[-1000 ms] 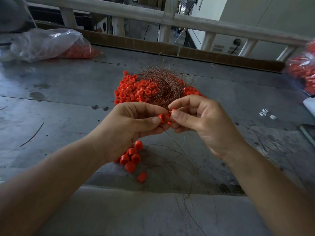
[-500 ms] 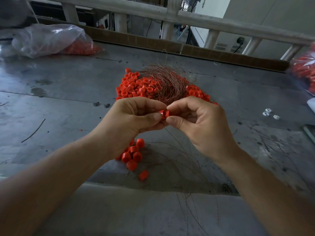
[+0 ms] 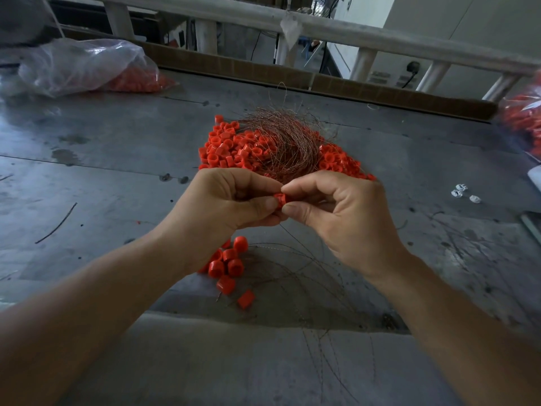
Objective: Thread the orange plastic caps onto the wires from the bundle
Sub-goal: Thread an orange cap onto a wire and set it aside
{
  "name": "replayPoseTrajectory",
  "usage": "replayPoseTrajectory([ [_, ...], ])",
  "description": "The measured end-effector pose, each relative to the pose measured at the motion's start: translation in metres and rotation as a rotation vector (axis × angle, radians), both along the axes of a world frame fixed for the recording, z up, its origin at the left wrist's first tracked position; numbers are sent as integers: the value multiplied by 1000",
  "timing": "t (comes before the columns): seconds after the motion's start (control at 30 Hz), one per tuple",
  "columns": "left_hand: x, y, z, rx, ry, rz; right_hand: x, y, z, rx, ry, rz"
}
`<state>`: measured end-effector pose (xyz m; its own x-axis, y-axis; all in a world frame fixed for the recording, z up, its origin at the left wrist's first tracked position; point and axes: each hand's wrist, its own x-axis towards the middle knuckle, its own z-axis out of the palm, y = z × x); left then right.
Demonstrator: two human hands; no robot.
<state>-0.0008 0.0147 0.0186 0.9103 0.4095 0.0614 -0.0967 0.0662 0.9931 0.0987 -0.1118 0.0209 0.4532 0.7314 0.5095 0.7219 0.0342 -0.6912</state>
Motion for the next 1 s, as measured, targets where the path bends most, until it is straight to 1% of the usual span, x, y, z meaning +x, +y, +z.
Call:
replayPoseTrajectory([
  [0.3,-1,2,-2,-22,6,-33,1,-1,1,4,10,27],
  [0.43,-2,2,-2,-12,16,-57,1,-1,0,5,-17,20],
  [0.63,-3,2,0,-53,19,-59,-1,-1,2,28,-24,8],
  [0.8,-3,-1,-1,6,10,-42,-3,0,1,43,-141,-30],
  [0.9,-4,0,0,-21,11,-77,-1,0,2,67,-216,-26],
  [1.0,-4,1,0,-57,2,-115,2,0,3,91,-224,2],
])
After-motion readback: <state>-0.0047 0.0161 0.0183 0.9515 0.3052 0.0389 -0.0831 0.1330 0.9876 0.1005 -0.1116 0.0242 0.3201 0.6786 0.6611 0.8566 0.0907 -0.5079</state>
